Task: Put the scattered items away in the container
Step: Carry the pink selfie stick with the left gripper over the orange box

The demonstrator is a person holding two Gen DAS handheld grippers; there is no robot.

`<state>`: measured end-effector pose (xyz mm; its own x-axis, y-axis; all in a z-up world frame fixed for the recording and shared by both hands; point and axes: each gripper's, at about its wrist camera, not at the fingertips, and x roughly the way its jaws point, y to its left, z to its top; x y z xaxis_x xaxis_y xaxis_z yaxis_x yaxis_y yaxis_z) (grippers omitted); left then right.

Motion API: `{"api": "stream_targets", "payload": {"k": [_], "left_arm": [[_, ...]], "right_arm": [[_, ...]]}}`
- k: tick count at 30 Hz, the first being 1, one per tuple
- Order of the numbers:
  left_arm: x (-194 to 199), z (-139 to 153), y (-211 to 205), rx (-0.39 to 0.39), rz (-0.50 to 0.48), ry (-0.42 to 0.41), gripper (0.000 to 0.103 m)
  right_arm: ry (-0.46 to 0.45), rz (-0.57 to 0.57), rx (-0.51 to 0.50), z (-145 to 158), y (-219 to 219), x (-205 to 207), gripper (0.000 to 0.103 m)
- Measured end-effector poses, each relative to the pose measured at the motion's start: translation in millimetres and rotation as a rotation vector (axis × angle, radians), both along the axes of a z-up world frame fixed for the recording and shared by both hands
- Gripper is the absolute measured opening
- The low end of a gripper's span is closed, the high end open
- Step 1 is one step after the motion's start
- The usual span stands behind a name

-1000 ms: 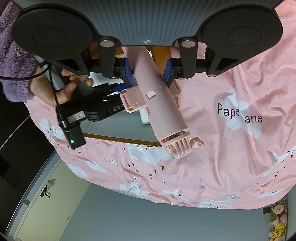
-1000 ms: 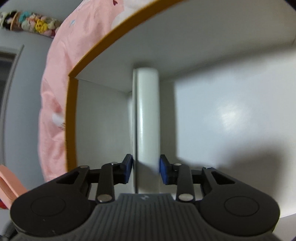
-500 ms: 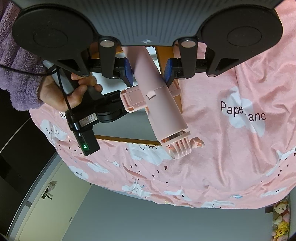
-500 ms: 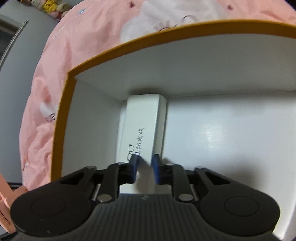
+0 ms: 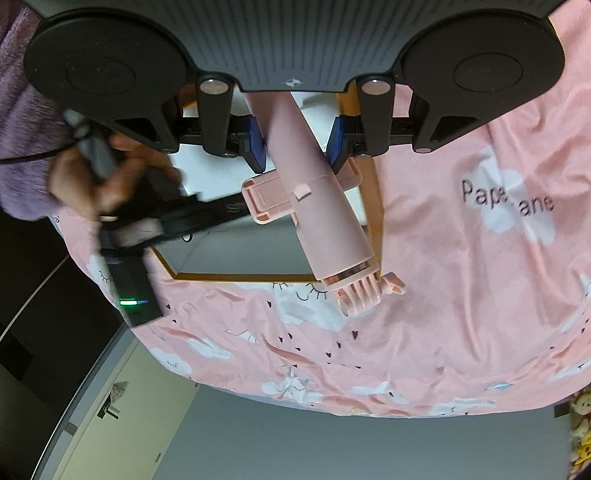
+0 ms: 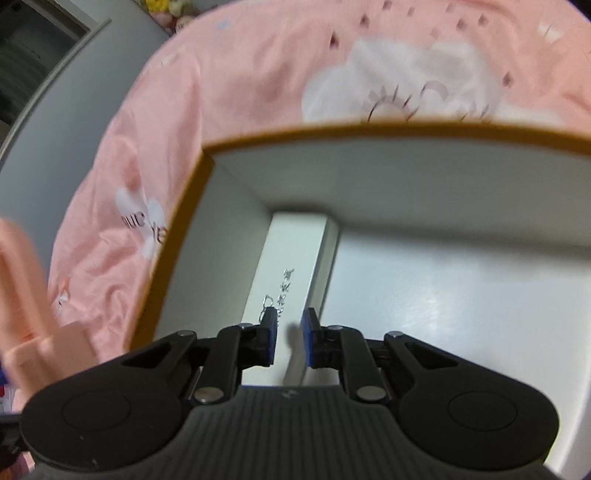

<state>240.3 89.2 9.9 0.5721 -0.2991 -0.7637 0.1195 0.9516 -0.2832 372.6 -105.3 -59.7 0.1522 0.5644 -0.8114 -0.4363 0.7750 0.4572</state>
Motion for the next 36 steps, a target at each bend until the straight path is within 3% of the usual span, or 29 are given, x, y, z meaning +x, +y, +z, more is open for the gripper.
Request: {"api": "stream_targets", "payload": {"k": [3,6,10,15,19,24,34,36], "left_arm": [[15,-2,-5,0.013,0.002,-0.001,0.031],[29,-9,-10,0.023,-0.011,0.008,0.031],[42,-26,-20,0.039,-0.004,0.040,0.031],[49,-47,-20,0.020,0.047,0.062,0.031],[51,-55,-10,-0.045,0.107,0.056,0.030],[51,-63,-9,-0.089,0.128,0.038,0.030],[43,-66,-11,-0.079,0.174,-0.028,0.030],[43,-66,-12,-0.070,0.174,-0.037,0.030]], "right_arm": [[-0.055,0.007,0.017,19,-13,-6,0.021],[-0.107,0.044,0.015,36,-27,-16,0.021],[-0.102,0.065,0.060,41,-36,-20,0.021],[-0.060,0.068,0.101,26,-31,-17,0.021],[0.050,0.012,0.163,18,-41,-15,0.028],[0.214,-0.132,0.273,-3,-53,-2,0.029],[0.367,-0.280,0.351,-35,-46,5,0.028],[0.385,-0.294,0.372,-39,-44,5,0.020]]}}
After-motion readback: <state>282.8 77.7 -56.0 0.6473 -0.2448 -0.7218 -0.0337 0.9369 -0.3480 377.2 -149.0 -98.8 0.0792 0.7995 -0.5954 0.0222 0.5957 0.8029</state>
